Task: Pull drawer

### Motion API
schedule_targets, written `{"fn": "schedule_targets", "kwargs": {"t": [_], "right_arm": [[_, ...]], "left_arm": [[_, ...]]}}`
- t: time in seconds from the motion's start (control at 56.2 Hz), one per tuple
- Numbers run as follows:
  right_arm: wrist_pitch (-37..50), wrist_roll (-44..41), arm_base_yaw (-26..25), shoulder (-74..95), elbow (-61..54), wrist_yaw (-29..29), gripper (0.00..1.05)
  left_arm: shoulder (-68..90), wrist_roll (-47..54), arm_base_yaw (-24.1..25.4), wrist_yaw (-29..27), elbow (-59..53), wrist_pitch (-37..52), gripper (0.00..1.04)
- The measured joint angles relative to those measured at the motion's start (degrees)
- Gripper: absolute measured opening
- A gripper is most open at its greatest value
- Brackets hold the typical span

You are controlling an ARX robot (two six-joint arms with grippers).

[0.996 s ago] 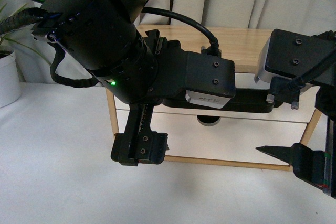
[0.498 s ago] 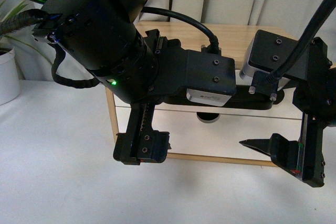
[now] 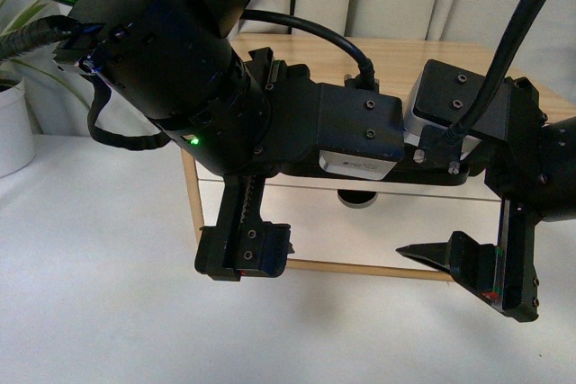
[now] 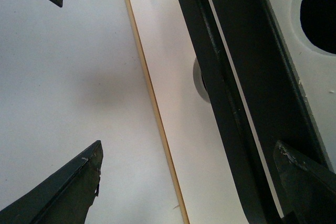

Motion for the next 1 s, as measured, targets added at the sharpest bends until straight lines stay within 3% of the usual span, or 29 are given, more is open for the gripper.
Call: {"fn": "schedule_targets", "kwargs": {"t": [0.996], "right_arm": [[-14.9,-6.1,0.6,-4.8,1.1,-1.3,0.96]], "left_arm": [[-2.6,3.3,-2.1,-1.0,-2.9,-4.1,0.98]]}}
